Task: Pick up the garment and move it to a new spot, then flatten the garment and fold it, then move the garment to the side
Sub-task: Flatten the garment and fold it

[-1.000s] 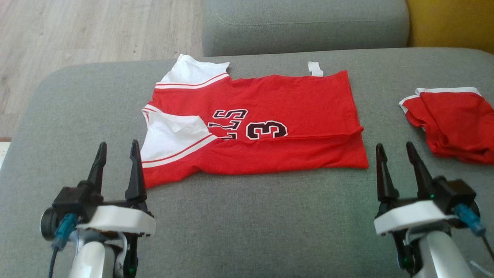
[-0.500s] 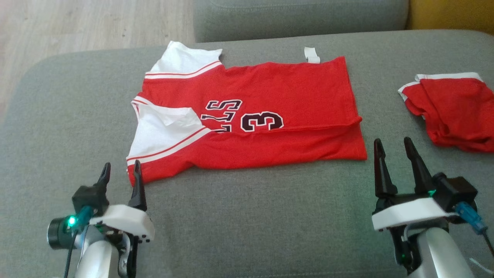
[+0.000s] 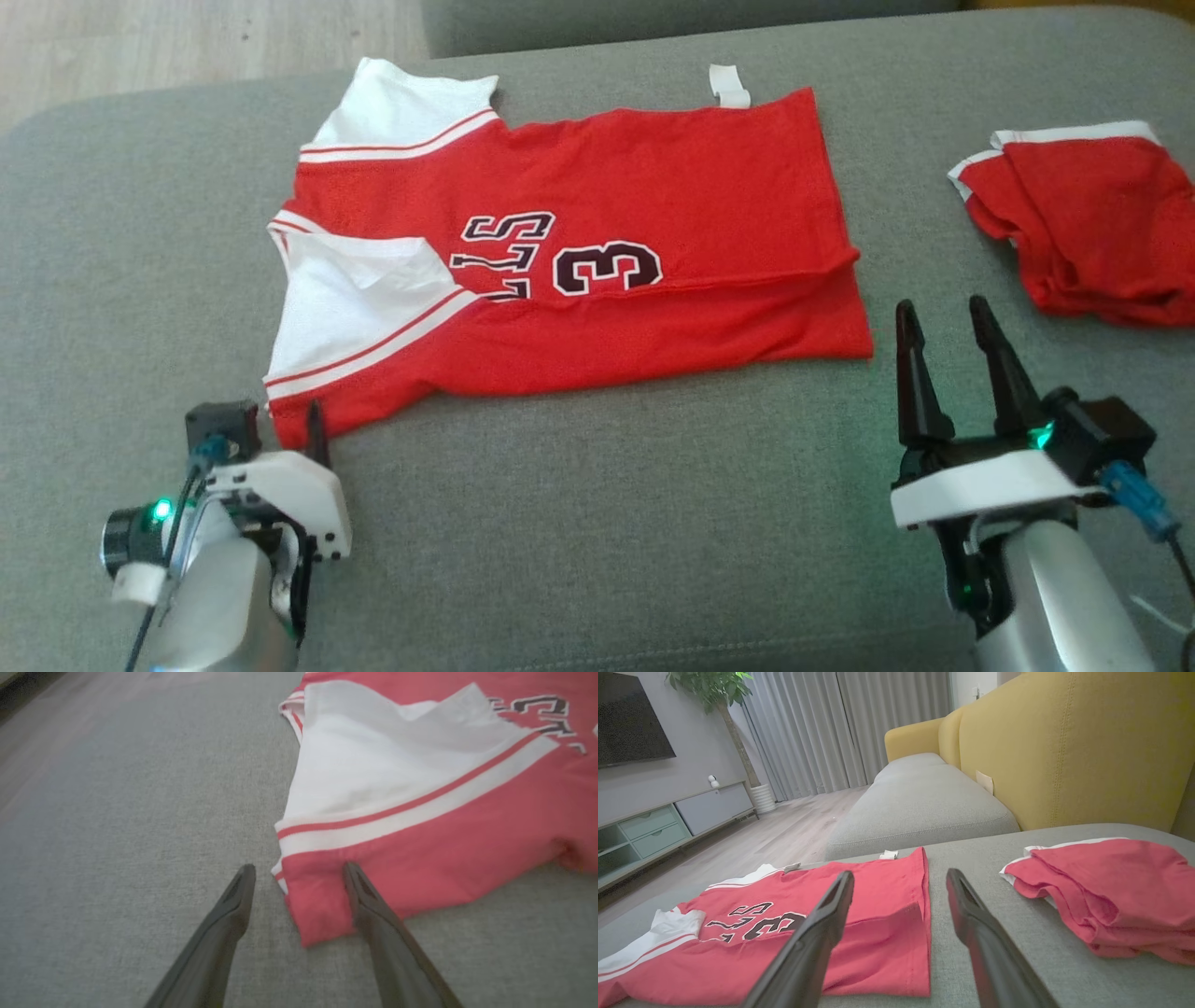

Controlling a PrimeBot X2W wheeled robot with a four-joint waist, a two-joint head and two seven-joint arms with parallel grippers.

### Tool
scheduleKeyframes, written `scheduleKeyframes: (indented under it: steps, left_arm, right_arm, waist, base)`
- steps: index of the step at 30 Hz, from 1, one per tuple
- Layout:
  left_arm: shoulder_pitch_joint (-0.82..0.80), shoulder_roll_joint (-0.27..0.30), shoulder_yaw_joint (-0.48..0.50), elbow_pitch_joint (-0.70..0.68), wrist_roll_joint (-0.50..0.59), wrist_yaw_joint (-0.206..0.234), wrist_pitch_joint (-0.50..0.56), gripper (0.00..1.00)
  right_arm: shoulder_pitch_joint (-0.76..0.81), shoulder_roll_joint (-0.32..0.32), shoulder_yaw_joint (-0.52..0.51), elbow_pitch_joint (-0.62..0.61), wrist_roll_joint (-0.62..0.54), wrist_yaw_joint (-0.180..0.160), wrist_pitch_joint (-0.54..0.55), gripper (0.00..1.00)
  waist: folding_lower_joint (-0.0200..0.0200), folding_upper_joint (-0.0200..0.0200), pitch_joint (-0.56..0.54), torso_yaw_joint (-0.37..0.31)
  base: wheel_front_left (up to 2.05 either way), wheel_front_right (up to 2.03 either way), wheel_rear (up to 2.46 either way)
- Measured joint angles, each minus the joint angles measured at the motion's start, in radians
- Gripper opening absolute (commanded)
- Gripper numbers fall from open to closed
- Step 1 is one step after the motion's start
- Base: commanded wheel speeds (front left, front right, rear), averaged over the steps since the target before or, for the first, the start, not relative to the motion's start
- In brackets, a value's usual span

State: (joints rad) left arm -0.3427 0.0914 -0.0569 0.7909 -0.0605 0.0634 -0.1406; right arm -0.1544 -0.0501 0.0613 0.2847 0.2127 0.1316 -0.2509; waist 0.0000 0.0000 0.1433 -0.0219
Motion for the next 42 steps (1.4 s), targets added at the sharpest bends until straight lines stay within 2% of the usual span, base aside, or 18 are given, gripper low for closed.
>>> scheduleKeyframes:
  steps: [6, 9, 10, 11, 12, 15, 22, 28, 30, 34, 40, 41, 42]
  left_arm:
    - [-0.045, 0.013, -0.01, 0.056, 0.006, 0.008, 0.047, 1.0]
    - [-0.062, 0.017, -0.02, 0.079, 0.006, -0.002, 0.06, 1.0]
    - [-0.066, 0.019, -0.025, 0.085, 0.006, -0.007, 0.061, 0.76]
    - [-0.07, 0.02, -0.029, 0.09, 0.006, -0.017, 0.062, 0.33]
    - [-0.072, 0.02, -0.034, 0.093, 0.006, -0.031, 0.065, 0.0]
    - [-0.072, 0.011, -0.053, 0.092, 0.006, -0.043, 0.045, 0.0]
    - [-0.07, 0.006, -0.109, 0.002, 0.033, -0.049, -0.081, 0.0]
    - [-0.07, 0.007, -0.139, -0.098, 0.049, -0.049, -0.105, 0.0]
    - [-0.07, 0.007, -0.149, -0.123, 0.052, -0.049, -0.107, 0.0]
    - [-0.069, 0.009, -0.157, -0.153, 0.052, -0.049, -0.107, 0.0]
    - [-0.069, 0.016, -0.16, -0.165, 0.05, -0.046, -0.108, 0.0]
    - [-0.068, 0.018, -0.16, -0.165, 0.05, -0.046, -0.108, 0.0]
    - [-0.068, 0.02, -0.16, -0.165, 0.05, -0.046, -0.108, 0.0]
  right_arm:
    - [-0.011, 0.0, 0.0, -0.007, 0.0, 0.0, 0.0, 1.0]
    - [-0.012, 0.0, -0.001, -0.008, 0.0, 0.0, 0.0, 1.0]
    - [-0.012, 0.0, -0.002, -0.008, 0.0, 0.0, 0.0, 1.0]
    - [-0.012, 0.0, -0.003, -0.008, 0.0, 0.0, 0.0, 1.0]
    - [-0.012, 0.0, -0.004, -0.006, 0.0, 0.0, 0.0, 1.0]
    - [-0.012, 0.0, -0.006, 0.015, -0.001, 0.0, 0.006, 1.0]
    - [-0.055, 0.0, -0.071, 0.189, -0.014, 0.0, 0.133, 1.0]
    - [-0.163, 0.0, -0.099, 0.366, 0.091, 0.0, 0.191, 1.0]
    - [-0.196, 0.0, -0.099, 0.422, 0.095, 0.0, 0.201, 1.0]
    - [-0.254, 0.0, -0.086, 0.532, 0.178, 0.0, 0.219, 1.0]
    - [-0.332, -0.004, -0.007, 0.62, 0.221, 0.0, 0.21, 1.0]
    - [-0.339, -0.004, 0.007, 0.63, 0.23, 0.0, 0.207, 0.73]
    - [-0.346, -0.005, 0.024, 0.639, 0.24, 0.0, 0.206, 0.0]
  waist:
    - [0.0, 0.0, 0.012, -0.01]
    - [0.0, 0.0, 0.01, -0.01]
    - [0.0, 0.0, 0.009, -0.01]
    - [0.0, 0.0, 0.008, -0.008]
    - [0.0, 0.0, 0.006, -0.006]
    - [0.0, 0.0, 0.001, 0.005]
    - [0.0, 0.0, -0.012, 0.052]
    - [0.0, 0.0, 0.002, 0.083]
    - [0.0, 0.0, 0.009, 0.089]
    - [0.0, 0.0, 0.02, 0.098]
    - [0.0, 0.0, 0.028, 0.099]
    - [0.0, 0.0, 0.028, 0.099]
    - [0.0, 0.0, 0.028, 0.097]
  base:
    - [0.0, 0.0, 0.0]
    - [0.0, 0.0, 0.0]
    - [0.0, 0.0, 0.0]
    - [0.0, 0.0, 0.0]
    - [0.0, 0.0, 0.0]
    - [0.0, 0.0, 0.0]
    - [0.0, 0.0, 0.0]
    - [0.0, 0.0, 0.0]
    - [0.0, 0.0, 0.0]
    - [0.0, 0.0, 0.0]
    - [0.0, 0.0, 0.0]
    - [0.0, 0.0, 0.0]
    - [0.0, 0.0, 0.0]
